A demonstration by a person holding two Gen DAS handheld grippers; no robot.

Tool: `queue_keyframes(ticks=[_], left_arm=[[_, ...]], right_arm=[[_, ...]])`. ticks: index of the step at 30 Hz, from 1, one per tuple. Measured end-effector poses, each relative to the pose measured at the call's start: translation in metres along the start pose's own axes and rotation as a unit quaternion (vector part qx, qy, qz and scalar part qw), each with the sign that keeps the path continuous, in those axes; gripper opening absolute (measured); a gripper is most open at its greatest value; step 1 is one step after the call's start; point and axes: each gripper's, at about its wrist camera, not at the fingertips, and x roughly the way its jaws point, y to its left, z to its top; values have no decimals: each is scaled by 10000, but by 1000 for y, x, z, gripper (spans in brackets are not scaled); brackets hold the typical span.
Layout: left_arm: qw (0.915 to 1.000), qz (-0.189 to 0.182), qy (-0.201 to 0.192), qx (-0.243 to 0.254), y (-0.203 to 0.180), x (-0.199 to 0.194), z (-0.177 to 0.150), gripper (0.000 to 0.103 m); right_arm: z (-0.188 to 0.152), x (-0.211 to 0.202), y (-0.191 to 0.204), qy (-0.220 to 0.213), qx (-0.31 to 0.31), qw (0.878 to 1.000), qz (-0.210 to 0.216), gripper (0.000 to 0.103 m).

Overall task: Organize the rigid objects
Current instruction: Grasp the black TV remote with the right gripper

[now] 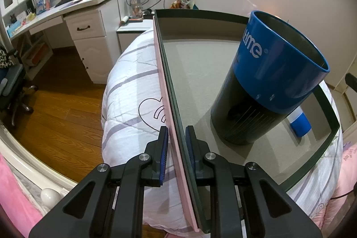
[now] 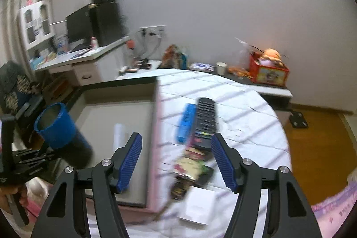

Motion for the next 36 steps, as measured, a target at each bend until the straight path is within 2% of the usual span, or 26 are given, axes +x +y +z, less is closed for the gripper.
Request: queue_keyframes(ticks=[4, 7, 19, 24, 36], left_arm=[[10000, 10, 2, 20, 0, 0, 0, 15], [10000, 46, -2, 33, 0, 0, -1, 16], [9999, 108, 3, 84, -2, 0, -1, 16], [9998, 140, 11, 118, -3, 0, -2, 15], [9997, 165, 21, 151, -4, 0, -2, 14]], right_arm=[[-4, 9, -22, 193, 197, 9995, -170, 67], [-5, 27, -35, 449, 232, 9987, -16, 67], [3, 89, -44, 1077, 205, 9939, 112, 67], [10, 105, -46, 1261, 138, 9919, 43, 67], [16, 133, -54, 1611, 286, 9859, 346, 65]])
